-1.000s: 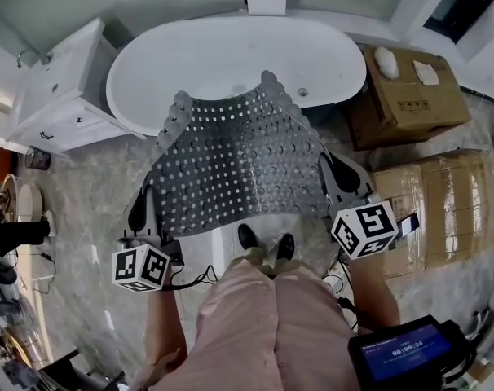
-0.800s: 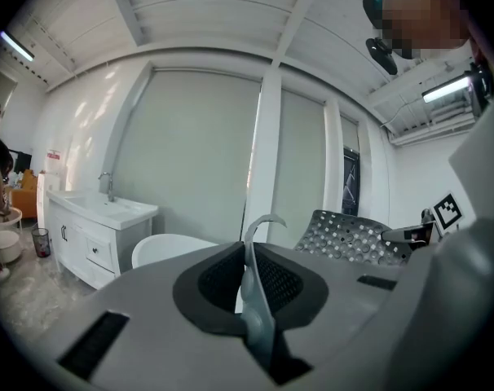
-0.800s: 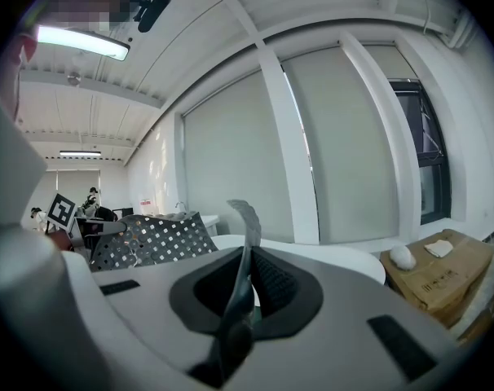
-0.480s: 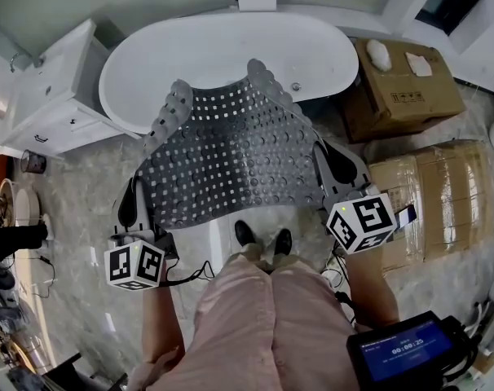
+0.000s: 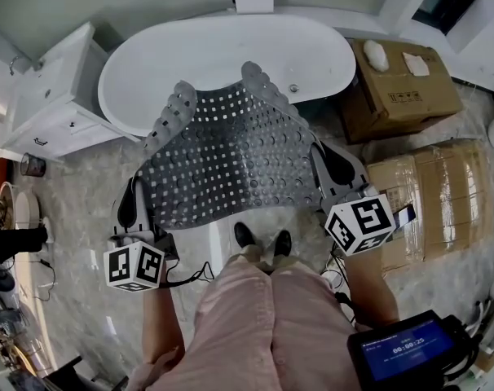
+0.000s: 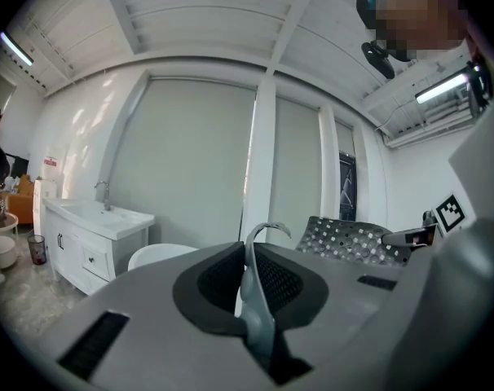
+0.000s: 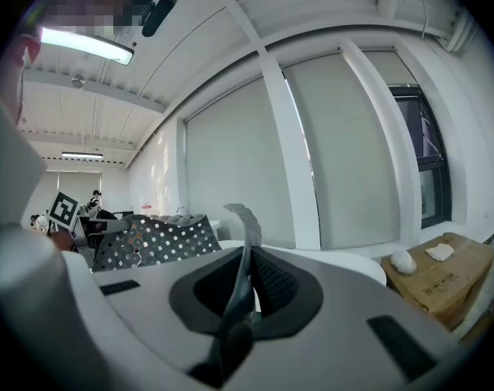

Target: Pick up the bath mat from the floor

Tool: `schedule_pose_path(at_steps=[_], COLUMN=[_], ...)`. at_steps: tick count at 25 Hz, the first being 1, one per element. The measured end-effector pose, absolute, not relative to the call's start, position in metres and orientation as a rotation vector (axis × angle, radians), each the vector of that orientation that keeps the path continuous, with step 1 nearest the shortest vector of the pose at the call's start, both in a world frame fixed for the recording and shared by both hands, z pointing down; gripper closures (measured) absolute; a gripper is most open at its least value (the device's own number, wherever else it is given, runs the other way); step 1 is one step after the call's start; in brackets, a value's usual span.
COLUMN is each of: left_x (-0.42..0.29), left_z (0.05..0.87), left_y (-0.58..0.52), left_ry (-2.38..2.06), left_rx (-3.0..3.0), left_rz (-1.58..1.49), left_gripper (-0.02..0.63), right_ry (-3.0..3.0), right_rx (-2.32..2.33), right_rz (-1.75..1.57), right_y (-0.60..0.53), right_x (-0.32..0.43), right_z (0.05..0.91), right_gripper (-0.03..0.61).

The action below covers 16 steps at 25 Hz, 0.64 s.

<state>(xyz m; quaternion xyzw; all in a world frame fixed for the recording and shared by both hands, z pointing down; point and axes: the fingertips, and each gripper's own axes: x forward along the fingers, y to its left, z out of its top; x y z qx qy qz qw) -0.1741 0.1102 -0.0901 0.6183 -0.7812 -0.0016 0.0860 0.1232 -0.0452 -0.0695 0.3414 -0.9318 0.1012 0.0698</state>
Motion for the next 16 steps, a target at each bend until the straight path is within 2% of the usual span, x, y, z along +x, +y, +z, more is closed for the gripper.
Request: schedule_pose_path(at_steps=[16], left_x=[-0.167], left_z=[-0.103], left_y=[0.108], left_ry=[-2.317], left_rx=[1.864], left_rz=[-0.017], left_gripper=[0.575], right_ry=[-2.802], right_rx=[1.058], right_rz=[0.295], right_y=[-0.043], right_x=[0.129], right_z=[-0.081], right_gripper=[0.551])
